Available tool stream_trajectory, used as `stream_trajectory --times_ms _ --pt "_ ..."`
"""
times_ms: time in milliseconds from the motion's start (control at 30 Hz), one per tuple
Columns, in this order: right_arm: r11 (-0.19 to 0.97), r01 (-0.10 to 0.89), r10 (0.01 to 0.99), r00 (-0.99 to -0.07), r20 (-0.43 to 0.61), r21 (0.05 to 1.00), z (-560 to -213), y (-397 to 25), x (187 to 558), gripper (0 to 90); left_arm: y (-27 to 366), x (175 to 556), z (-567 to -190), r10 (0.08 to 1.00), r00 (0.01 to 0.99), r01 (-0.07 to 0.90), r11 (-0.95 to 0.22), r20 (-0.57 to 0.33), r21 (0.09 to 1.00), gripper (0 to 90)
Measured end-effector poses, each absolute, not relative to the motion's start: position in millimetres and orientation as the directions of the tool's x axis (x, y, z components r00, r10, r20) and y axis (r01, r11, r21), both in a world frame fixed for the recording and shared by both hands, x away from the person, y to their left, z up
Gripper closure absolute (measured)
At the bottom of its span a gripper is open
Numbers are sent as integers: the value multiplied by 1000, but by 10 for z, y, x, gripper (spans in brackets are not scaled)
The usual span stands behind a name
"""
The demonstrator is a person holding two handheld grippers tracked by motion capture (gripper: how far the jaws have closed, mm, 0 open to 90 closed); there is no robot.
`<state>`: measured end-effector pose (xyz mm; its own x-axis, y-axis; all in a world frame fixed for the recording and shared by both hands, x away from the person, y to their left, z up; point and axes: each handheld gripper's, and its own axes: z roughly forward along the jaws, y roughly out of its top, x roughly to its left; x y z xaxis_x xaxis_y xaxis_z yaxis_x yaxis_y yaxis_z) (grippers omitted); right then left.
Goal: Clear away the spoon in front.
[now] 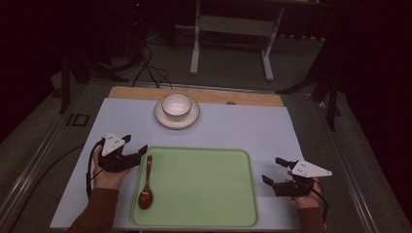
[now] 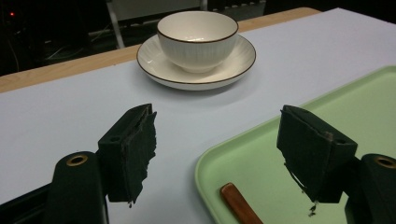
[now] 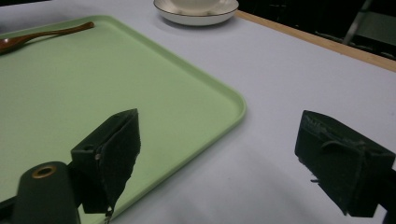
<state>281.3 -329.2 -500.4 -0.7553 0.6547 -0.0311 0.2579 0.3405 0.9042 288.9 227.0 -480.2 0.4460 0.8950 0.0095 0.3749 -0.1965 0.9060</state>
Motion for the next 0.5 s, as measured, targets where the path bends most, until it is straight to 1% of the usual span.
stream_trajectory --times_ms 167,367,500 --pt "331 255 668 -743 -35 909 -4997 -3310 2812 140 2311 2842 -4803 901 435 379 -189 6 906 263" --pt "302 250 689 -724 -30 920 -4983 -3359 2810 140 2445 2728 -4812 918 396 391 -169 0 905 262" --pt "304 249 690 -723 -32 920 -4984 -3359 2816 140 2514 2713 -4828 927 375 403 -153 -10 903 262"
